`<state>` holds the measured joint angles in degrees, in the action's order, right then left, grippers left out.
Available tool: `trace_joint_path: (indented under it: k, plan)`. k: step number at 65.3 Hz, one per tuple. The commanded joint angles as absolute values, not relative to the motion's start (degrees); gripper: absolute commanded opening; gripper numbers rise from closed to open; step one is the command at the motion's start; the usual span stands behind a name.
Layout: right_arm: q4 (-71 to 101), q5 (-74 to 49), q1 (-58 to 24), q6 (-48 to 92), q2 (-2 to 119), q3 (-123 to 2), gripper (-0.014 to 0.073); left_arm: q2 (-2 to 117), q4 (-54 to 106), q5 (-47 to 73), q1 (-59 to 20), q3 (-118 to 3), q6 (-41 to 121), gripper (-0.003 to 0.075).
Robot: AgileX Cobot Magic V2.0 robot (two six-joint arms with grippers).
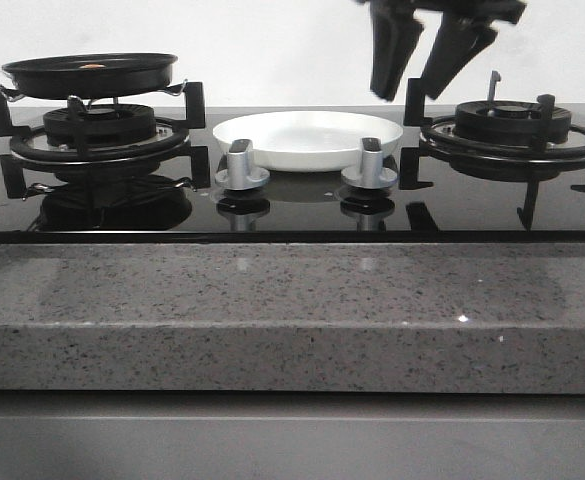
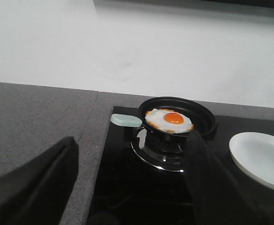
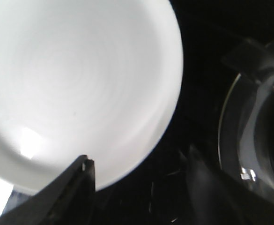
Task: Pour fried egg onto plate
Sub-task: 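Lower the right gripper onto the rim of the white plate and grasp it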
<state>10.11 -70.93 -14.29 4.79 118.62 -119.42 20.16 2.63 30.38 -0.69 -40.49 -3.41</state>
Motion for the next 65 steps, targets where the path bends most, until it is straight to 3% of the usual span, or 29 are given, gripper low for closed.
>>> trace_joint_path:
  k: [1,36,51,65]
  plan:
    - [10.08,-72.69,-13.15,3.03,118.12,-123.48,0.0454,21.2,2.75,25.4,-0.71,-42.14,-3.44,0.0483]
    - [22.28,-75.52,-9.57,1.92,124.57,-126.65,0.0447,21.2,2.75,25.4,-0.71,-42.14,-3.44,0.0483]
    - [22.96,-76.37,-9.68,1.93,124.57,-126.65,0.0218,21.2,2.75,25.4,-0.71,-42.14,-3.44,0.0483]
    - [23.15,-75.8,-9.68,1.93,124.46,-126.65,0.0069,21.2,2.75,25.4,-0.71,-42.14,-3.44,0.0483]
